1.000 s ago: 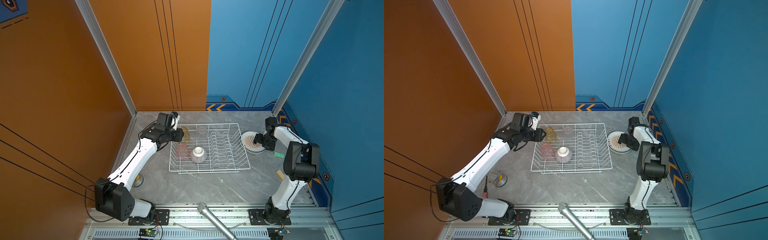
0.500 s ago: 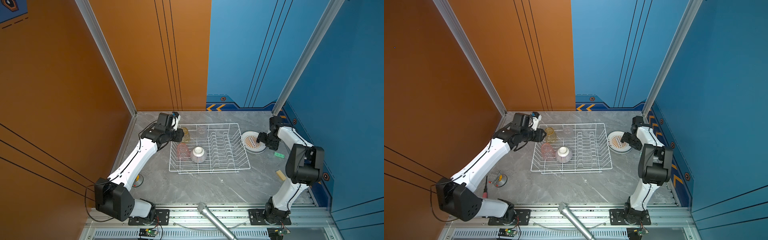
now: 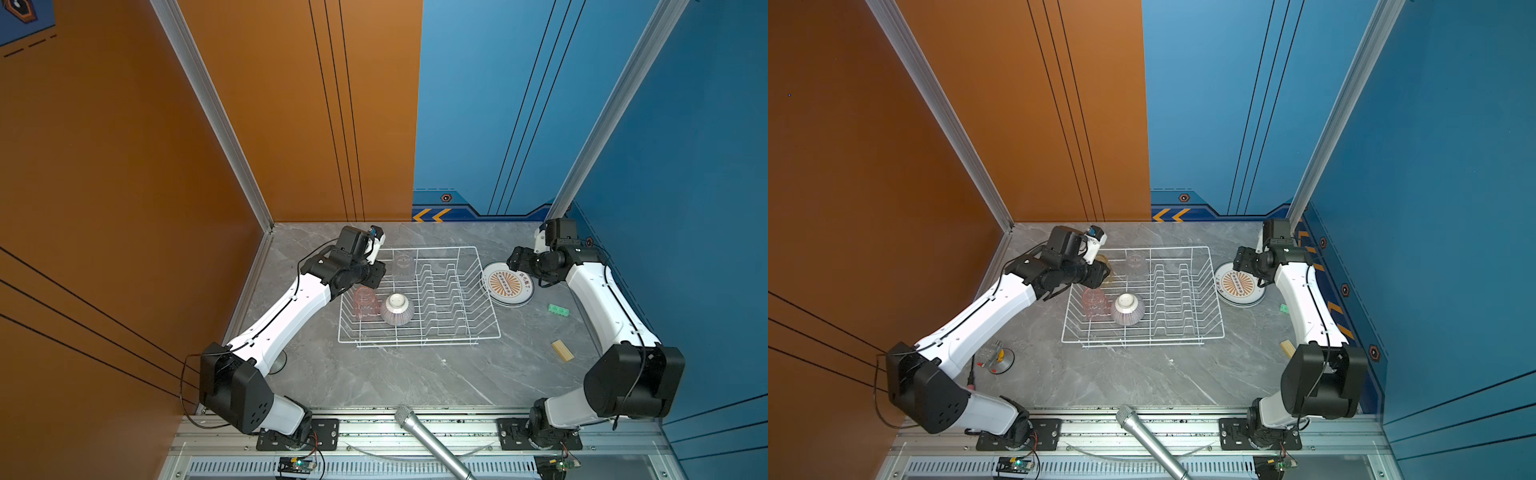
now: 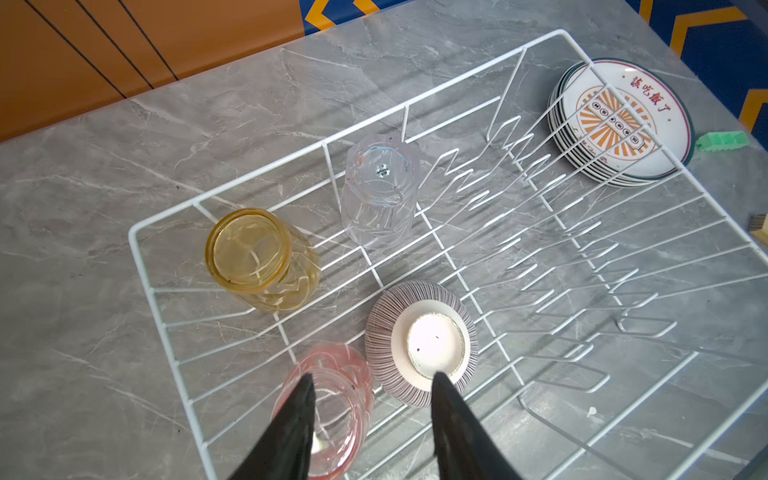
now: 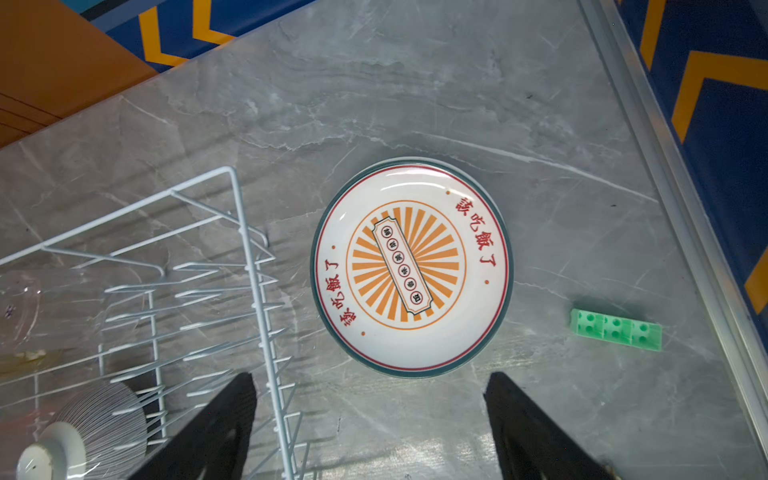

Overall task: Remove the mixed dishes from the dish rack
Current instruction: 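Reach the left gripper down into the rack toward the clear cup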

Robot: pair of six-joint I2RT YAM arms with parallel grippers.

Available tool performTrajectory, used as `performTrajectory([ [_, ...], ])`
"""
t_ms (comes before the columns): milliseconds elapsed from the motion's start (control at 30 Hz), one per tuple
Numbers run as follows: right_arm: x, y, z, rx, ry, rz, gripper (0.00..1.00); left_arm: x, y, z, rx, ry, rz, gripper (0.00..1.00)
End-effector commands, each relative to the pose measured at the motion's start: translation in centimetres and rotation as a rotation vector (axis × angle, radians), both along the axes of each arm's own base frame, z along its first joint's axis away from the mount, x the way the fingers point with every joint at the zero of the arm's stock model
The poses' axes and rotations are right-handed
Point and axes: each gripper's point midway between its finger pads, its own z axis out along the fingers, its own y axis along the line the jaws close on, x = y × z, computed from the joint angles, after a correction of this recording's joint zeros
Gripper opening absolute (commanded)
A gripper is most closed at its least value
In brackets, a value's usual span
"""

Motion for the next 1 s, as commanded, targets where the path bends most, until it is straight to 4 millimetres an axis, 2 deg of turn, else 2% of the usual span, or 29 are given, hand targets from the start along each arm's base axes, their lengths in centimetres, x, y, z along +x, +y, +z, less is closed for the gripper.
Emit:
performTrajectory([
  [0, -0.3, 1.5, 1.1, 0.016, -0.051, 0.059, 0.87, 0.6, -1.5, 0.4, 0.033, -0.019, -0.044, 0.51],
  [133, -0.7, 3.2, 1.5, 0.036, -0.068, 0.106, 0.87, 1.7, -2.6, 0.1, 0.066, -0.03, -0.05, 0.59],
  [267, -1.1, 4.5, 1.3, 0.04, -0.063, 0.142, 0.87, 2.8, -3.7, -0.6, 0.081, -0.022, -0.061, 0.61],
  [400, -1.1, 5.2, 1.2, 0.042, -0.061, 0.16, 0.86, 4.3, -4.3, -1.3, 0.101, -0.021, -0.043, 0.7],
  [600, -0.9, 5.6, 1.0, 0.045, -0.059, 0.172, 0.87, 5.9, -5.7, -2.2, 0.109, -0.013, -0.048, 0.82],
  [900, -0.6, 5.8, 0.2, 0.052, -0.039, 0.179, 0.87, 7.4, -7.1, -3.4, 0.113, 0.001, -0.049, 0.85],
  [967, -0.5, 5.9, -0.1, 0.055, -0.034, 0.182, 0.87, 7.6, -7.3, -3.6, 0.112, 0.004, -0.049, 0.9],
])
